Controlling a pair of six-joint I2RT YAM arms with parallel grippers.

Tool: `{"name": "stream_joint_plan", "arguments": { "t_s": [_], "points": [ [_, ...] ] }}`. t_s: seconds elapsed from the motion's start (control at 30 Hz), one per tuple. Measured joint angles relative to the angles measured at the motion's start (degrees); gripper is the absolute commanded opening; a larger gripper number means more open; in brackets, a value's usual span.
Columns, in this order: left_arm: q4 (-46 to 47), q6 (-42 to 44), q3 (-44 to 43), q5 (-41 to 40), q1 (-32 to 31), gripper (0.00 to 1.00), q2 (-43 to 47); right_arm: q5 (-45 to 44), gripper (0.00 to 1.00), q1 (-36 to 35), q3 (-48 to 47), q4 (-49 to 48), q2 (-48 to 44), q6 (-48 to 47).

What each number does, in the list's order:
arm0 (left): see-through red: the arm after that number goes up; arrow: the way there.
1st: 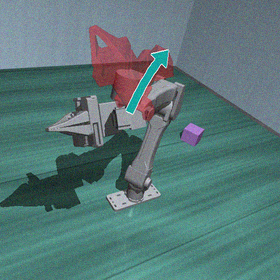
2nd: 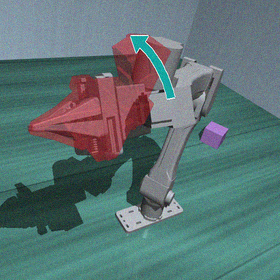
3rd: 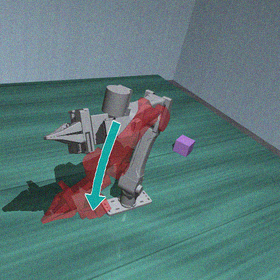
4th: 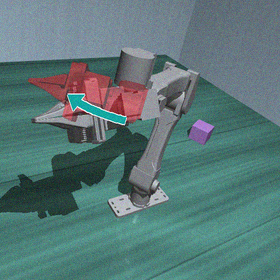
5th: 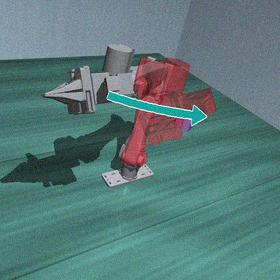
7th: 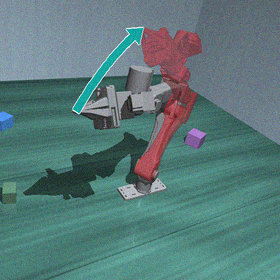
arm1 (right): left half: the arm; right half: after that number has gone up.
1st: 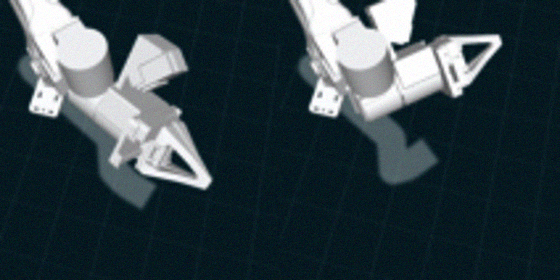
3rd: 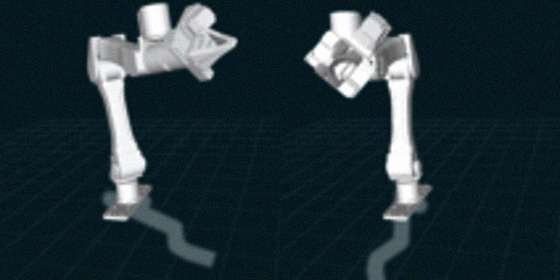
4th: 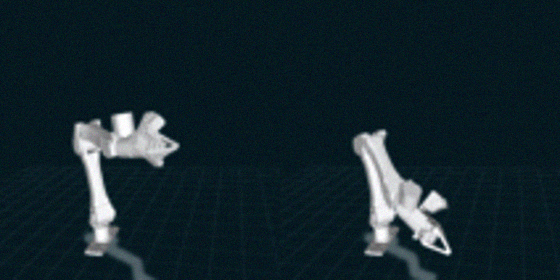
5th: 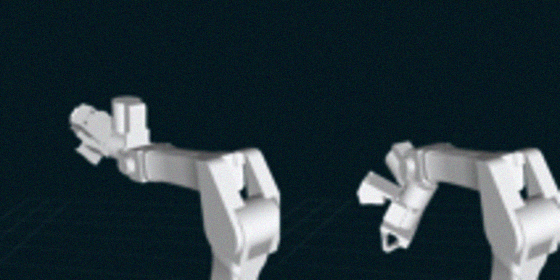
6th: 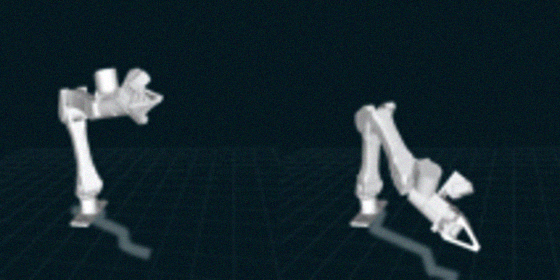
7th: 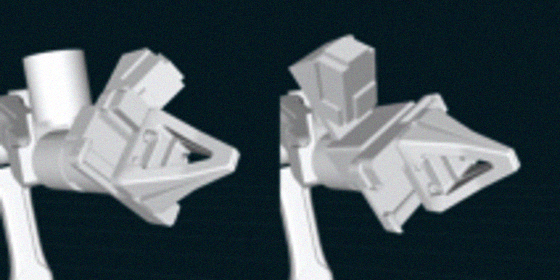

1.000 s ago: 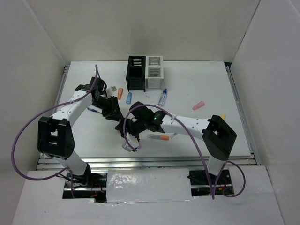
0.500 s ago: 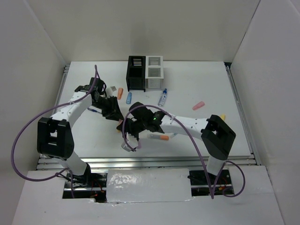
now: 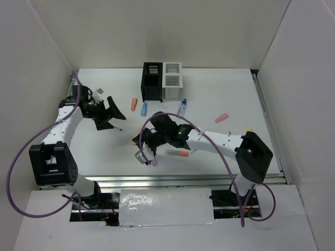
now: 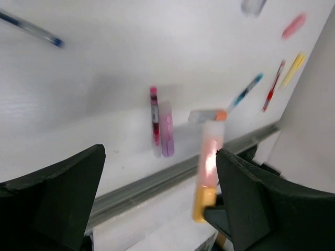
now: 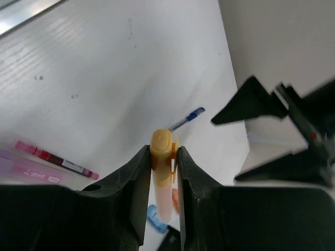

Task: Sort the stationery into containers
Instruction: Place the pen in the storage box.

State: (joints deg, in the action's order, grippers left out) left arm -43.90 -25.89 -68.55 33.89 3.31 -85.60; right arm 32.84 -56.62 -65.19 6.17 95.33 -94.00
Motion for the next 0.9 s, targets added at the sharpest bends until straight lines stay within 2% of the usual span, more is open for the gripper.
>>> {"name": "stream_joint_plan", "arguments": {
  "t_s": [0.1,0.2,0.3,0.43,0.53,0.67,0.9],
  "points": [
    [3.15,-0.26,-0.02,0.76,7.34,0.99,0.42,1.60,0.00,2.19,-1.81,-0.83,-2.01,12.87],
    [9.57,-1.14,2.40,0.72,12.24,0.99,4.39,2.16,0.00,7.26,-10.23,-1.14,-0.22,30.23],
    [15.52,-1.42,6.80,0.85,13.00,0.99,10.60,0.57,0.00,13.55,-25.14,-3.69,5.64,49.75],
    [27.41,-1.44,15.26,2.10,11.82,0.99,16.90,-3.58,0.00,23.61,-54.16,-6.60,19.91,72.74],
    [34.62,-1.55,20.76,2.78,10.32,0.99,18.16,-7.32,0.00,29.03,-65.85,-9.97,27.74,86.33],
    [41.09,-1.53,23.17,2.47,7.19,0.99,17.51,-11.67,0.00,32.26,-67.12,-16.06,33.48,95.84],
    [48.52,-1.49,23.06,2.45,4.66,0.99,13.11,-13.14,0.00,32.41,-68.72,-23.98,45.27,104.08]
  ]
}}
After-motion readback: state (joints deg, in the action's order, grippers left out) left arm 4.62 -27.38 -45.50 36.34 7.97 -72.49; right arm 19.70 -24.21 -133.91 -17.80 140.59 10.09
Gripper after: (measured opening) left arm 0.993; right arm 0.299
